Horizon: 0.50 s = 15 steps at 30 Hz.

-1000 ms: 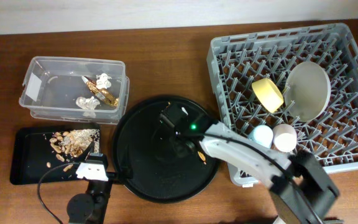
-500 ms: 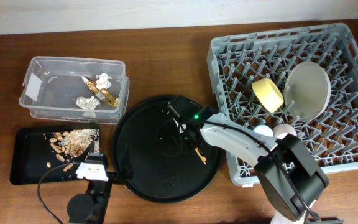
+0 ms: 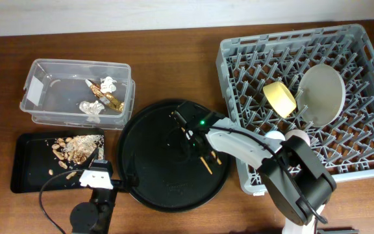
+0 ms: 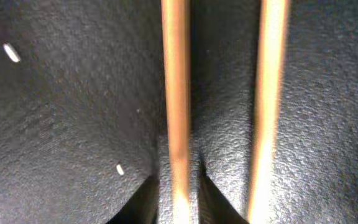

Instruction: Sort waste into correct bins and load items into the dishwasher rack

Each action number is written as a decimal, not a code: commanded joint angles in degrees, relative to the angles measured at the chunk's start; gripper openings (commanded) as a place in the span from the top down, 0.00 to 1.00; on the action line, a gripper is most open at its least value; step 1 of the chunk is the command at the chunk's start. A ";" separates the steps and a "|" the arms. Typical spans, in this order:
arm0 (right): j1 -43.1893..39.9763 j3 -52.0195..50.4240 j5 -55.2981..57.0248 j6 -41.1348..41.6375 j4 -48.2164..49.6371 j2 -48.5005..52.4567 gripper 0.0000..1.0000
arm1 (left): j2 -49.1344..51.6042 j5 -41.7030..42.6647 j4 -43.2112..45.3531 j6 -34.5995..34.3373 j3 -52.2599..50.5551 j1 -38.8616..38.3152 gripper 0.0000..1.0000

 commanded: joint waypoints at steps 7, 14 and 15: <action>0.15 -0.57 -4.42 1.16 -0.52 0.50 0.96 | -0.22 0.61 -0.07 0.90 -0.31 0.35 0.01; -0.81 4.46 -4.13 3.50 -5.84 -11.23 0.96 | -0.22 0.61 -0.07 0.90 -0.31 0.35 0.01; -1.66 5.18 -4.04 3.74 -6.56 -14.05 0.96 | -0.22 0.61 -0.07 0.92 -0.31 0.35 0.01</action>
